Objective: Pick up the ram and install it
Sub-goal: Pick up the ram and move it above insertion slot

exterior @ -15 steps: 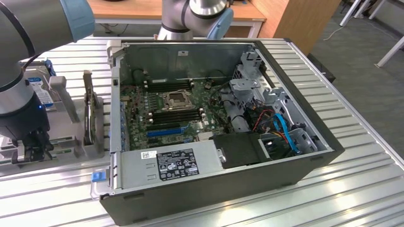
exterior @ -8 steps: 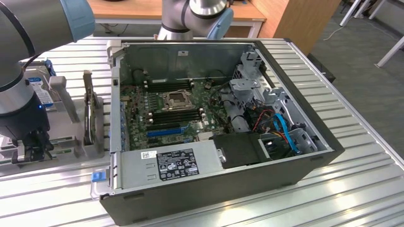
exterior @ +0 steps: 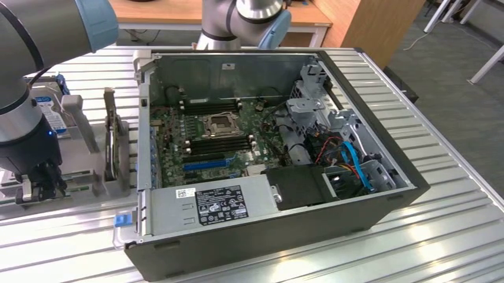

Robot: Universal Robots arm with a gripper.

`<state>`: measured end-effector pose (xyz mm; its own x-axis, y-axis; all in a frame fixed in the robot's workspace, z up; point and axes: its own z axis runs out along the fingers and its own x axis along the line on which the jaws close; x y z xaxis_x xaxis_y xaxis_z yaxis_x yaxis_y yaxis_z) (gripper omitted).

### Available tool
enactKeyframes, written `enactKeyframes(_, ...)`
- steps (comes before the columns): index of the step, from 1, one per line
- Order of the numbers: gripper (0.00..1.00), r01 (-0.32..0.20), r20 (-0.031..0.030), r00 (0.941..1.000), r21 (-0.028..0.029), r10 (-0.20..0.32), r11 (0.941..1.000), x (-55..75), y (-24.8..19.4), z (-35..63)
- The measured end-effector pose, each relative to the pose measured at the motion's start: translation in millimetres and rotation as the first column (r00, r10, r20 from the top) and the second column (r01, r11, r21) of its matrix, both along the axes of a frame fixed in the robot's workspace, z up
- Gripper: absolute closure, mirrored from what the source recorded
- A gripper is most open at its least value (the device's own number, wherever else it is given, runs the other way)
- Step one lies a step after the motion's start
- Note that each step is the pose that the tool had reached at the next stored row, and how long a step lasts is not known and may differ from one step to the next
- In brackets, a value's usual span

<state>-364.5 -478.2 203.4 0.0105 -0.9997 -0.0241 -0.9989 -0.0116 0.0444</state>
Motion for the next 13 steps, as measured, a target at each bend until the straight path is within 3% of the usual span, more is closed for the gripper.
enactKeyframes(13,0.8,0.0,0.0,1.0,0.0,0.0,1.0,0.0,0.0,0.0)
